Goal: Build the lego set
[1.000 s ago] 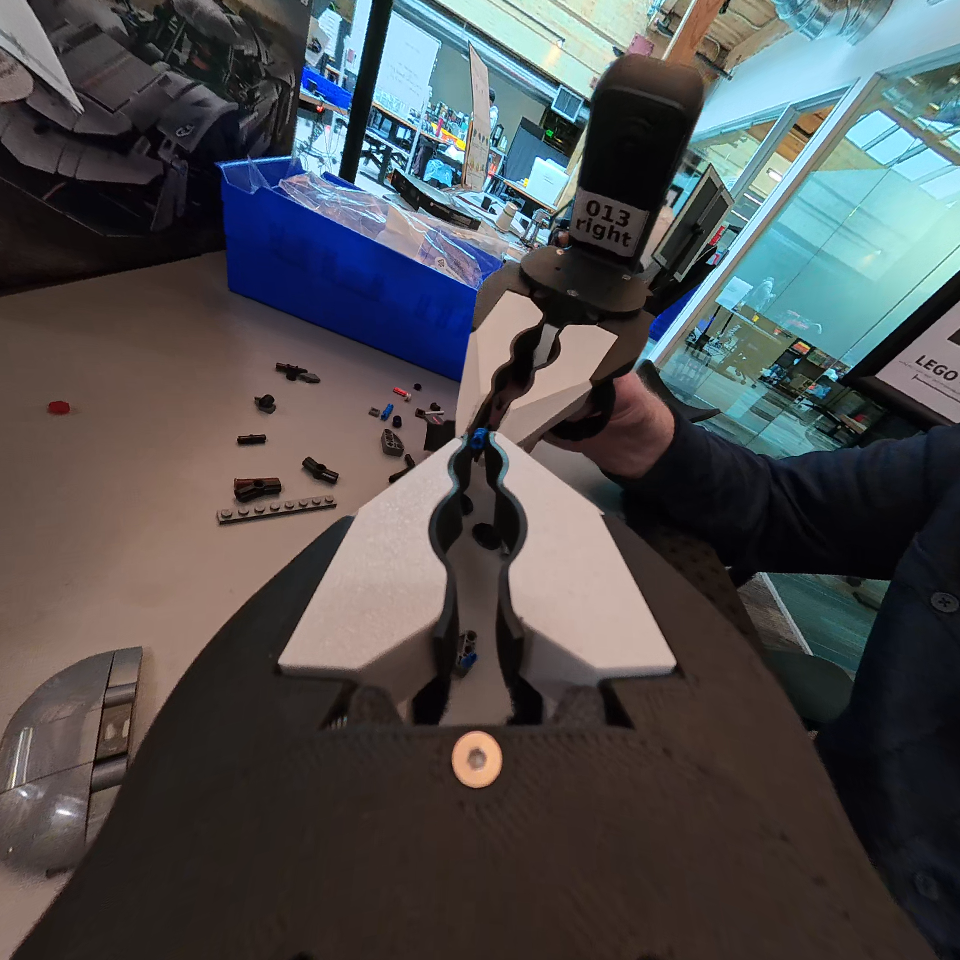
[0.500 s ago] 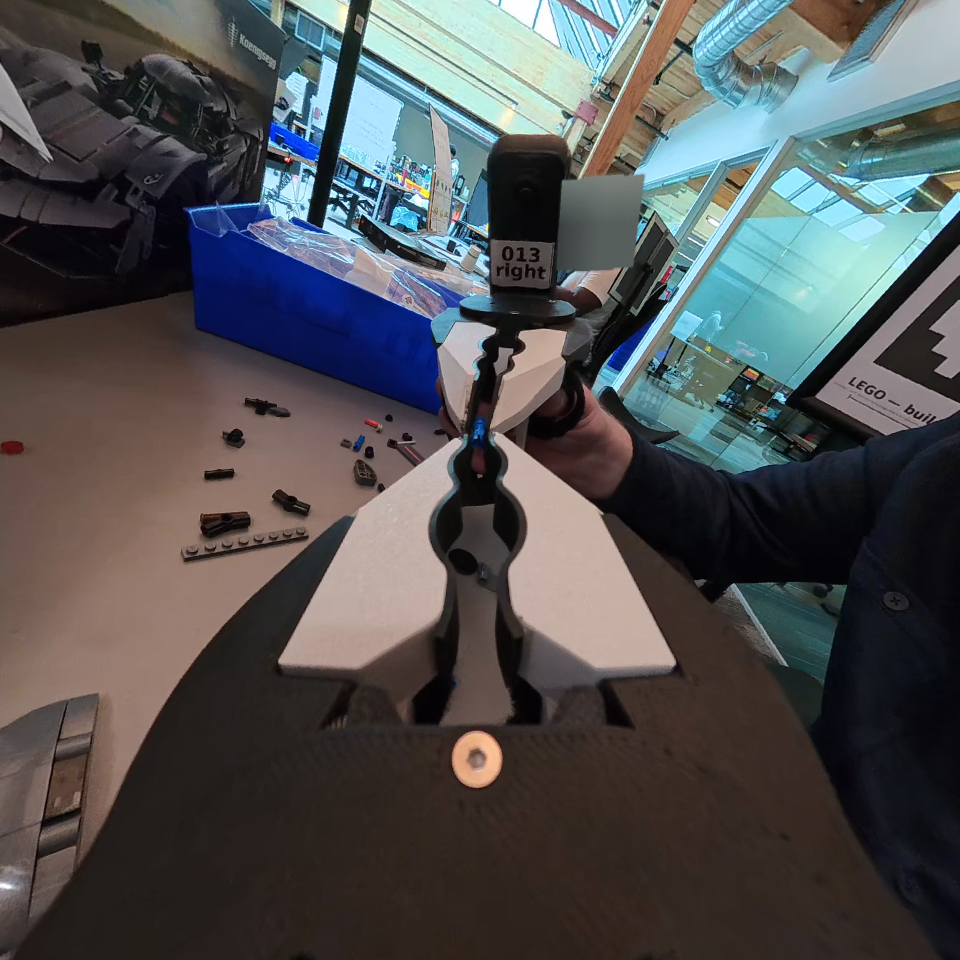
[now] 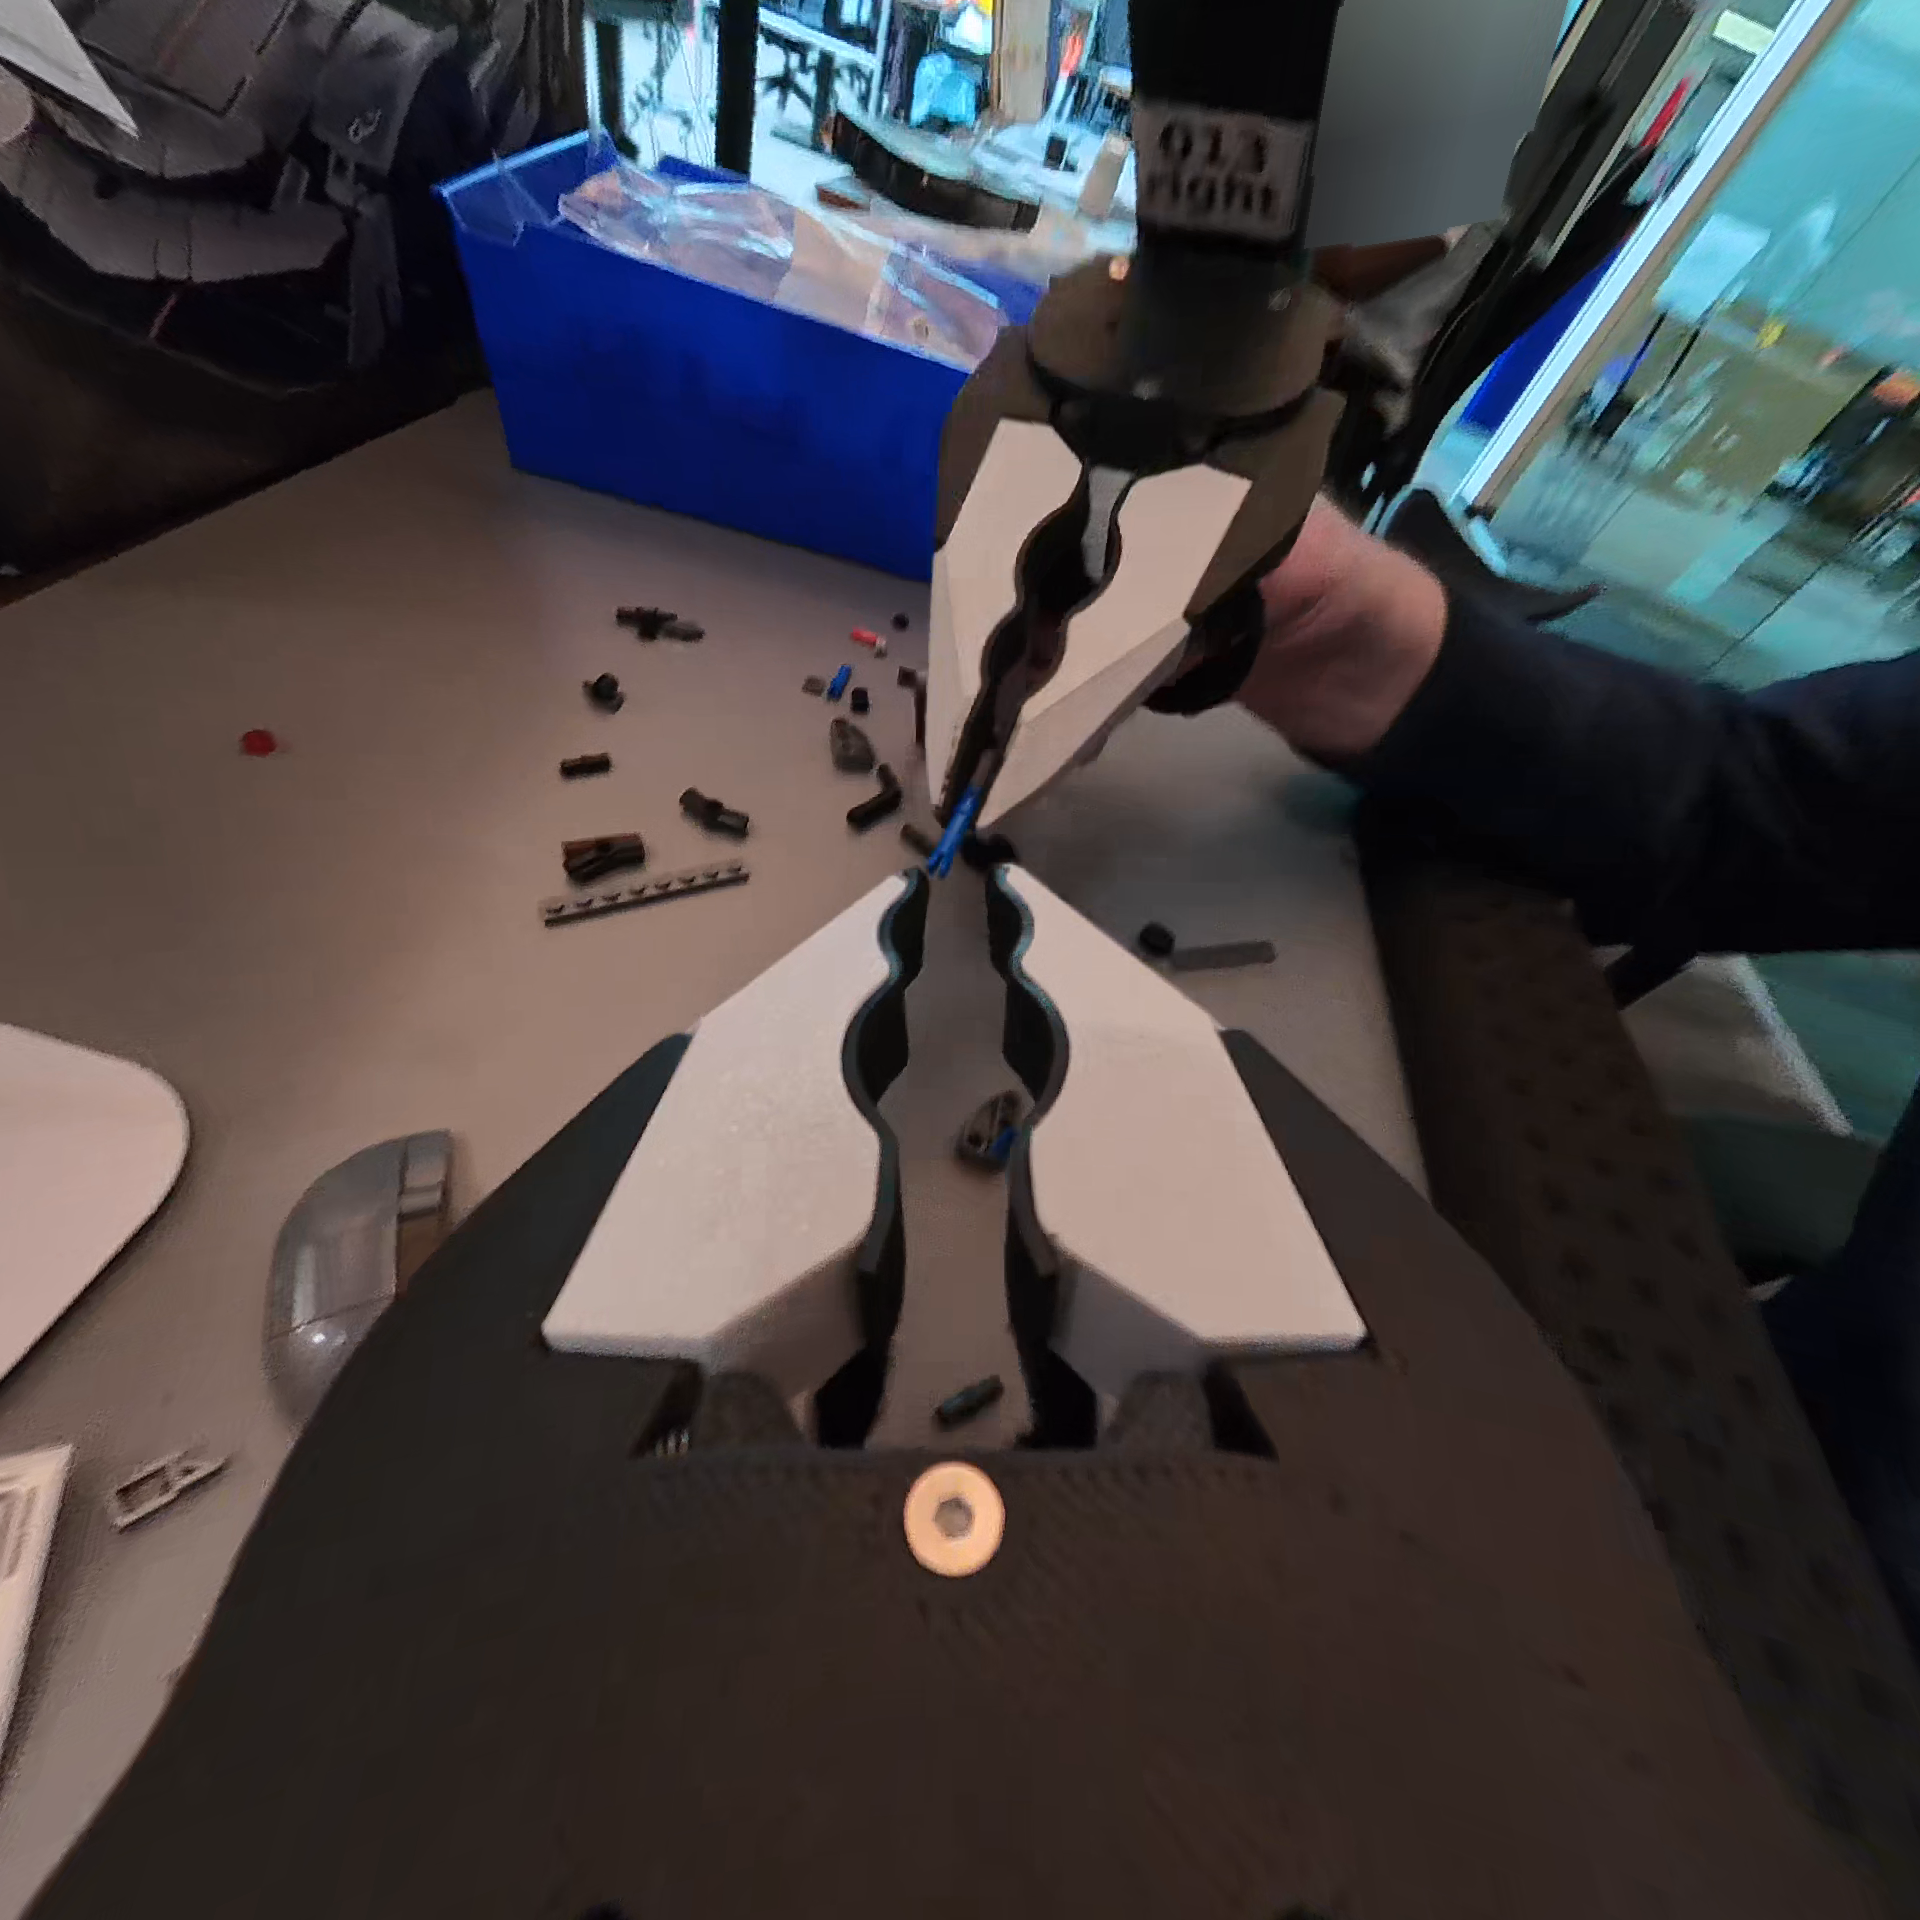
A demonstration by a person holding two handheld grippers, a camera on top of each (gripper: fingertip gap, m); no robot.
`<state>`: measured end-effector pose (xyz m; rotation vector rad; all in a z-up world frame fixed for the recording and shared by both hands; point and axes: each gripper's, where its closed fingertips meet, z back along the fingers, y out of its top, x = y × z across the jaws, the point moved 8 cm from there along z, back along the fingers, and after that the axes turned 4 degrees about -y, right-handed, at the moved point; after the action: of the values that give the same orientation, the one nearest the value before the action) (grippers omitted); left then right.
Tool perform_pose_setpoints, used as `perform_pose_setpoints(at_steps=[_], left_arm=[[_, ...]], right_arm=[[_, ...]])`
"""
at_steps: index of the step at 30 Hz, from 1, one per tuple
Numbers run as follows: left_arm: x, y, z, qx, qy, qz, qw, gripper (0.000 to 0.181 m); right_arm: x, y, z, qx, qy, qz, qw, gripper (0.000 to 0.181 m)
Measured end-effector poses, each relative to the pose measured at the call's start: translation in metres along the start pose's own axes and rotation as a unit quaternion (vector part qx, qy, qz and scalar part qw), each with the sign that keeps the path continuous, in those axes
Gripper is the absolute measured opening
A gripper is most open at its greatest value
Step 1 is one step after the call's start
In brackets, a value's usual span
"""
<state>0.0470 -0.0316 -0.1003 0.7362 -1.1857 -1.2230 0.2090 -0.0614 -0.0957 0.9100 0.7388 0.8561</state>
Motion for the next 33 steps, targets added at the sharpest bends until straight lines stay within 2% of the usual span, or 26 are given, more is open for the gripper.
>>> perform_pose_setpoints(at_steps=[2, 4, 6, 9, 15, 20, 22, 30, 33], left_arm=[[0.005, -0.004, 0.0, -0.038, 0.011, -0.035, 0.999, 0.009], [0.017, -0.01, -0.002, -0.081, 0.038, -0.114, 0.989, 0.003], [0.038, -0.017, -0.006, -0.12, 0.06, -0.216, 0.967, 0.0], [0.055, -0.033, -0.014, -0.166, 0.063, -0.29, 0.94, 0.0], [0.06, -0.06, -0.028, -0.25, 0.079, -0.36, 0.896, 0.001], [0.053, -0.064, -0.03, -0.25, 0.079, -0.354, 0.898, 0.0], [0.051, -0.066, -0.031, -0.256, 0.082, -0.35, 0.897, 0.001], [0.038, -0.073, -0.037, -0.273, 0.096, -0.323, 0.901, 0.002], [0.028, -0.074, -0.038, -0.282, 0.129, -0.311, 0.899, 0.0]], right_arm=[[-0.004, -0.006, -0.007, -0.054, -0.007, 0.033, 0.998, 0.003], [-0.009, -0.012, -0.015, -0.1, 0.004, 0.051, 0.994, 0.003], [-0.011, -0.017, -0.019, -0.142, 0.004, 0.069, 0.987, 0.003], [-0.014, -0.019, -0.026, -0.18, 0.021, 0.083, 0.98, 0.003], [-0.025, -0.019, -0.048, -0.27, 0.05, 0.132, 0.953, 0.003], [-0.02, -0.017, -0.061, -0.348, 0.017, 0.187, 0.919, 0.003], [-0.02, -0.016, -0.065, -0.362, 0.029, 0.192, 0.912, 0.003], [-0.027, -0.019, -0.063, -0.371, 0.056, 0.184, 0.909, 0.003], [-0.03, -0.021, -0.058, -0.37, 0.072, 0.184, 0.908, 0.003]])
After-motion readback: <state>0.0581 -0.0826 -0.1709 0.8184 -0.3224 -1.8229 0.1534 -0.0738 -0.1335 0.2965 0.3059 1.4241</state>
